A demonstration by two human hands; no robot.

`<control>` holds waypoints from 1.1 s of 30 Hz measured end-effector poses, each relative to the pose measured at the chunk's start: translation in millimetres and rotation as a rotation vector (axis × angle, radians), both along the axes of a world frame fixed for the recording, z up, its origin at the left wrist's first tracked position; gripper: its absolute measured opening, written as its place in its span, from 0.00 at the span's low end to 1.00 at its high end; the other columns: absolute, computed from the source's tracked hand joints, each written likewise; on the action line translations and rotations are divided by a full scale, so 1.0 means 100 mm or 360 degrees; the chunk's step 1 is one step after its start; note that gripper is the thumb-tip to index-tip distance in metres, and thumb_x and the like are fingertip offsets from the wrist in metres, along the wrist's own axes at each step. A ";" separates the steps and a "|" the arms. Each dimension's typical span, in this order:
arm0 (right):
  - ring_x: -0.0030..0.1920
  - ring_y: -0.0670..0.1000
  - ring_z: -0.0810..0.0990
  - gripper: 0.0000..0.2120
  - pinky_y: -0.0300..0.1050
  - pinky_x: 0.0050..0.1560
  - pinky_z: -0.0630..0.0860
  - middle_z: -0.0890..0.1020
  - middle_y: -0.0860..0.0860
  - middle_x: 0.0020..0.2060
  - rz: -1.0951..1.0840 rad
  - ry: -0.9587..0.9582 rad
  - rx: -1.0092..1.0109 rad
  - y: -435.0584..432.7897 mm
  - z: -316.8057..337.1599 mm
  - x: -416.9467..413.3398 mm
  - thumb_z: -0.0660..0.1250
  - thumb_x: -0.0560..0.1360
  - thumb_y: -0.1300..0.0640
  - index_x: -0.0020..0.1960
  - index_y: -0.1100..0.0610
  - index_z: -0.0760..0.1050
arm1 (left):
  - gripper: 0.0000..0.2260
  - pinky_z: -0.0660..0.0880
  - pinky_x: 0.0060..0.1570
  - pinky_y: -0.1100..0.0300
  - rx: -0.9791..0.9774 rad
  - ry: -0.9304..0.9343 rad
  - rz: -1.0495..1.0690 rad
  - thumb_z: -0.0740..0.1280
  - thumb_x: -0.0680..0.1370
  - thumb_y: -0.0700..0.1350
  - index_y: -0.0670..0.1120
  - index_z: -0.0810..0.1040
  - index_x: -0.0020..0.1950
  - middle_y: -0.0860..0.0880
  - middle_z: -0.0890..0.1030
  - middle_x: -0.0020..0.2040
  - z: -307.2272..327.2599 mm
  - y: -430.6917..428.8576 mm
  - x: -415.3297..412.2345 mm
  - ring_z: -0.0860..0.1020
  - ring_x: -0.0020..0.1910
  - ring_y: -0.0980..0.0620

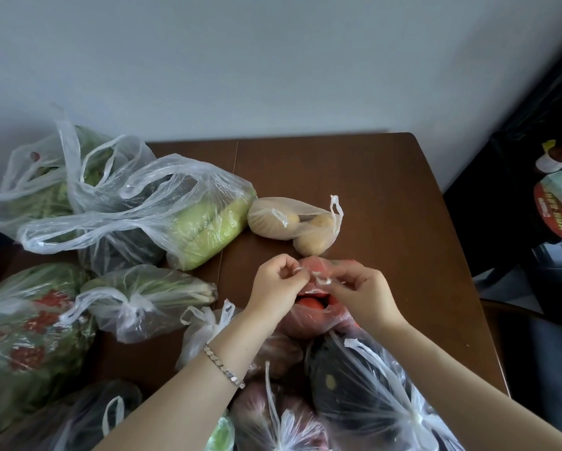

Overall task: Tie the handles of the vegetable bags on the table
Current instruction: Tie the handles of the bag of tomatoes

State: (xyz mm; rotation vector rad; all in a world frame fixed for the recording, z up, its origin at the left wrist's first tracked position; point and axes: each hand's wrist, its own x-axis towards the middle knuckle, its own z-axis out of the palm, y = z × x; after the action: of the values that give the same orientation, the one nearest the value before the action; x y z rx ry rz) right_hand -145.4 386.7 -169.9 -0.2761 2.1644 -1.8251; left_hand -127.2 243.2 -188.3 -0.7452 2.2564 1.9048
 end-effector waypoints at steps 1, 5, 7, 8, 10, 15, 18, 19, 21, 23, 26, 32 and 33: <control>0.36 0.36 0.80 0.16 0.28 0.39 0.74 0.82 0.39 0.33 -0.0001 0.0022 0.0025 0.00 0.00 0.01 0.71 0.70 0.66 0.35 0.44 0.80 | 0.15 0.68 0.34 0.59 0.0005 -0.0019 0.0005 0.67 0.72 0.37 0.49 0.70 0.27 0.47 0.74 0.28 0.02 0.00 0.00 0.70 0.30 0.52; 0.43 0.43 0.76 0.09 0.38 0.47 0.72 0.79 0.44 0.41 0.0082 -0.0090 0.0133 0.05 -0.01 0.01 0.67 0.73 0.58 0.35 0.55 0.78 | 0.10 0.68 0.36 0.59 -0.0088 0.0009 0.0212 0.63 0.70 0.36 0.42 0.69 0.29 0.38 0.75 0.32 0.05 -0.09 0.01 0.72 0.33 0.49; 0.43 0.43 0.73 0.10 0.36 0.48 0.68 0.76 0.47 0.41 0.0044 -0.0268 -0.0050 0.08 -0.03 0.00 0.62 0.69 0.56 0.34 0.62 0.75 | 0.09 0.68 0.38 0.62 -0.0340 0.0107 0.0264 0.64 0.71 0.37 0.39 0.71 0.31 0.39 0.78 0.33 0.00 -0.16 0.00 0.74 0.35 0.49; 0.42 0.42 0.72 0.10 0.35 0.47 0.68 0.75 0.47 0.40 -0.0017 -0.0326 -0.0109 0.09 -0.02 0.00 0.60 0.68 0.57 0.32 0.62 0.73 | 0.09 0.67 0.37 0.63 -0.0505 0.0150 0.0260 0.65 0.72 0.38 0.39 0.72 0.32 0.43 0.77 0.31 -0.03 -0.20 -0.01 0.74 0.35 0.50; 0.42 0.45 0.71 0.14 0.37 0.44 0.67 0.73 0.49 0.38 -0.0093 -0.0326 0.0004 0.16 -0.06 -0.01 0.62 0.71 0.59 0.29 0.65 0.69 | 0.12 0.64 0.36 0.62 -0.0736 0.0194 0.0292 0.67 0.74 0.41 0.42 0.71 0.31 0.50 0.73 0.29 -0.10 -0.30 -0.04 0.71 0.33 0.51; 0.39 0.54 0.73 0.16 0.47 0.42 0.66 0.76 0.59 0.37 -0.0092 -0.0338 0.0825 0.64 -0.59 0.05 0.65 0.75 0.60 0.30 0.66 0.74 | 0.15 0.65 0.36 0.57 -0.1120 -0.0241 0.0183 0.68 0.73 0.47 0.45 0.67 0.31 0.49 0.72 0.31 -0.50 -0.70 0.03 0.73 0.37 0.44; 0.39 0.53 0.74 0.13 0.46 0.41 0.68 0.79 0.58 0.38 -0.0205 -0.0574 0.0814 0.66 -0.65 0.09 0.65 0.75 0.60 0.33 0.61 0.78 | 0.11 0.68 0.42 0.57 -0.1108 -0.0369 0.0201 0.68 0.74 0.49 0.43 0.72 0.38 0.45 0.77 0.39 -0.60 -0.63 0.01 0.77 0.45 0.42; 0.37 0.52 0.74 0.13 0.45 0.39 0.68 0.79 0.56 0.35 -0.0324 -0.0646 0.0703 0.63 -0.61 0.08 0.64 0.75 0.60 0.33 0.61 0.78 | 0.10 0.69 0.45 0.57 -0.0981 -0.0382 0.0292 0.68 0.74 0.48 0.43 0.73 0.40 0.44 0.79 0.42 -0.58 -0.60 -0.04 0.78 0.47 0.42; 0.32 0.49 0.74 0.14 0.42 0.34 0.71 0.78 0.52 0.27 -0.0596 -0.0864 0.0200 0.56 -0.48 0.03 0.60 0.76 0.62 0.32 0.61 0.75 | 0.09 0.75 0.51 0.55 -0.0393 -0.0211 0.0523 0.68 0.75 0.46 0.42 0.75 0.41 0.42 0.82 0.44 -0.47 -0.54 -0.15 0.80 0.46 0.45; 0.39 0.52 0.78 0.13 0.43 0.45 0.75 0.81 0.53 0.30 -0.0654 -0.1057 -0.0592 0.46 -0.30 -0.05 0.55 0.77 0.62 0.37 0.61 0.74 | 0.07 0.79 0.48 0.54 0.0388 0.0029 0.0581 0.64 0.78 0.42 0.41 0.76 0.41 0.41 0.82 0.40 -0.26 -0.40 -0.18 0.82 0.39 0.48; 0.48 0.54 0.80 0.11 0.48 0.58 0.73 0.83 0.56 0.41 -0.0374 -0.1089 -0.1101 0.23 -0.13 -0.14 0.58 0.74 0.55 0.48 0.59 0.76 | 0.21 0.79 0.39 0.59 0.0897 0.0001 0.0187 0.56 0.81 0.47 0.40 0.78 0.34 0.44 0.82 0.31 -0.05 -0.21 -0.18 0.81 0.32 0.49; 0.30 0.44 0.71 0.09 0.41 0.39 0.73 0.79 0.48 0.33 -0.0314 -0.0512 -0.0104 -0.01 -0.31 -0.26 0.62 0.77 0.63 0.51 0.58 0.81 | 0.27 0.66 0.31 0.66 -0.0253 -0.0001 -0.0581 0.56 0.79 0.54 0.41 0.73 0.25 0.45 0.74 0.24 -0.13 -0.29 -0.13 0.70 0.23 0.56; 0.31 0.43 0.74 0.09 0.38 0.39 0.74 0.81 0.48 0.36 -0.0253 -0.0409 0.0102 0.03 -0.38 -0.25 0.62 0.77 0.63 0.51 0.58 0.81 | 0.27 0.66 0.31 0.67 -0.0382 0.0017 -0.0639 0.56 0.80 0.53 0.42 0.72 0.24 0.47 0.73 0.22 -0.15 -0.31 -0.11 0.70 0.22 0.57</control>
State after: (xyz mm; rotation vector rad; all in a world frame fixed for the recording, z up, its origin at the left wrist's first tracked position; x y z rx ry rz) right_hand -170.0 390.2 -208.3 0.1420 2.1086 -1.7574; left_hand -138.1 212.4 -203.7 -0.2690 2.4387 1.4795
